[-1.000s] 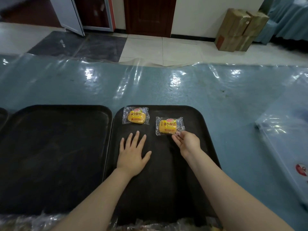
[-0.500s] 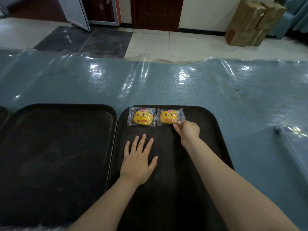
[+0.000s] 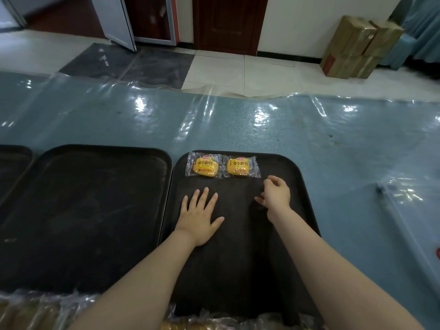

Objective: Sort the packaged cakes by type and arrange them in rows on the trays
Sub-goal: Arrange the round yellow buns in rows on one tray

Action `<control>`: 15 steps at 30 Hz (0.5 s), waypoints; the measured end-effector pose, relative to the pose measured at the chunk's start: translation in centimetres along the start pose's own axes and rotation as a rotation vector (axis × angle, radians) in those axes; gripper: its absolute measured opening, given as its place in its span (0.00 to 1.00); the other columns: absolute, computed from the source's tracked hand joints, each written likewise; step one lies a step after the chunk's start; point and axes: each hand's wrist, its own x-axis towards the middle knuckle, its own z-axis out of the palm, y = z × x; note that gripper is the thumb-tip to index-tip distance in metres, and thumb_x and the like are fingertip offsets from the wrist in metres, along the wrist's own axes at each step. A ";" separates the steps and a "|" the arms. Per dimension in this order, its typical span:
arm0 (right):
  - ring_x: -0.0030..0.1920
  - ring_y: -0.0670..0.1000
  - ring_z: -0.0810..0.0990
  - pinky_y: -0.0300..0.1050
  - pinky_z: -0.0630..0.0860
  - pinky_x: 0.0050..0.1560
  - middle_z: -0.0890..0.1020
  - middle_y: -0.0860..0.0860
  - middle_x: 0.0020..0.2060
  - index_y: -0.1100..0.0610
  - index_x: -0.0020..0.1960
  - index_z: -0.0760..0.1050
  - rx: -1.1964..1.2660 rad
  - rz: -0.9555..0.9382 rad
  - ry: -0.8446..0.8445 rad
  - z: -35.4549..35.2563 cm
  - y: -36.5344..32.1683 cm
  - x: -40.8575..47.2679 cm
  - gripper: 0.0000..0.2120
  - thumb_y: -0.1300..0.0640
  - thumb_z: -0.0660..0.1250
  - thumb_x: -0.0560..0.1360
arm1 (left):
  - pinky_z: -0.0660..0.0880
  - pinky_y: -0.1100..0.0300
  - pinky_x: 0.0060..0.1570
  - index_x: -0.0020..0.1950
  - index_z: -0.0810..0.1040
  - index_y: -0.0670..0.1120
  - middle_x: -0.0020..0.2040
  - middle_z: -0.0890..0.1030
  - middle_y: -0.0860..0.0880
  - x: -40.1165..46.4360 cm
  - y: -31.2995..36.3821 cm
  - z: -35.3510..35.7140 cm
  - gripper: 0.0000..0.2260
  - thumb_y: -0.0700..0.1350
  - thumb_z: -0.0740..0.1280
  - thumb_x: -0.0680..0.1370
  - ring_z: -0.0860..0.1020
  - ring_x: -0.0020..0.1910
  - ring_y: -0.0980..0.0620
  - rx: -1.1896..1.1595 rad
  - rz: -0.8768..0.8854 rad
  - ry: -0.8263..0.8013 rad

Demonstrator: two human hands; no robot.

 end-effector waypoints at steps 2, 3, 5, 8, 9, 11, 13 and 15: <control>0.53 0.53 0.78 0.44 0.81 0.41 0.76 0.53 0.58 0.51 0.65 0.73 -0.031 -0.009 -0.015 -1.2 0.3 -1.1 0.13 0.59 0.62 0.81 | 0.41 0.44 0.78 0.81 0.44 0.54 0.81 0.41 0.48 -0.5 0.2 -0.6 0.31 0.63 0.51 0.82 0.40 0.80 0.46 -0.038 -0.003 -0.019; 0.52 0.53 0.78 0.44 0.81 0.41 0.77 0.53 0.57 0.51 0.65 0.73 -0.039 -0.013 -0.025 -1.8 0.5 -1.7 0.13 0.59 0.62 0.81 | 0.42 0.45 0.78 0.81 0.45 0.54 0.82 0.42 0.48 -0.9 0.4 -0.8 0.31 0.62 0.52 0.82 0.41 0.80 0.46 -0.055 0.000 -0.028; 0.51 0.53 0.79 0.45 0.81 0.43 0.77 0.53 0.53 0.52 0.64 0.73 -0.053 -0.018 -0.054 -3.0 1.1 -3.1 0.12 0.60 0.62 0.81 | 0.45 0.47 0.78 0.81 0.48 0.53 0.82 0.44 0.49 -1.8 0.7 -1.1 0.30 0.60 0.54 0.82 0.44 0.80 0.46 -0.083 0.007 -0.050; 0.50 0.53 0.79 0.46 0.81 0.47 0.78 0.53 0.52 0.53 0.64 0.73 -0.083 -0.025 -0.095 -4.4 2.1 -5.5 0.12 0.61 0.62 0.81 | 0.50 0.47 0.77 0.81 0.52 0.52 0.82 0.47 0.49 -3.3 1.0 -1.7 0.28 0.57 0.56 0.83 0.47 0.80 0.46 -0.120 -0.006 -0.108; 0.50 0.53 0.80 0.47 0.81 0.48 0.78 0.53 0.52 0.53 0.63 0.73 -0.093 -0.031 -0.110 -4.8 2.4 -6.5 0.12 0.61 0.62 0.81 | 0.52 0.47 0.77 0.81 0.54 0.52 0.82 0.48 0.49 -3.9 1.1 -2.0 0.28 0.57 0.56 0.82 0.48 0.80 0.46 -0.136 -0.013 -0.126; 0.50 0.53 0.80 0.46 0.81 0.48 0.79 0.52 0.52 0.53 0.62 0.72 -0.129 -0.064 -0.151 -5.8 3.1 -8.5 0.11 0.61 0.62 0.81 | 0.56 0.47 0.76 0.80 0.56 0.50 0.81 0.52 0.50 -5.5 1.5 -2.4 0.27 0.55 0.58 0.82 0.51 0.79 0.46 -0.212 -0.024 -0.149; 0.48 0.52 0.81 0.45 0.81 0.45 0.79 0.51 0.52 0.51 0.61 0.72 -0.199 -0.143 -0.198 -6.7 3.8 -10.4 0.11 0.60 0.63 0.81 | 0.59 0.50 0.75 0.80 0.58 0.49 0.80 0.58 0.50 -7.4 2.1 -2.5 0.27 0.53 0.60 0.82 0.56 0.78 0.47 -0.326 -0.027 -0.137; 0.45 0.49 0.81 0.47 0.82 0.45 0.80 0.49 0.50 0.50 0.61 0.73 -0.306 -0.258 -0.236 -7.4 4.2 -12.0 0.10 0.59 0.63 0.80 | 0.59 0.52 0.75 0.79 0.60 0.48 0.79 0.61 0.50 -9.2 2.5 -2.3 0.26 0.52 0.60 0.82 0.58 0.77 0.48 -0.381 -0.025 -0.126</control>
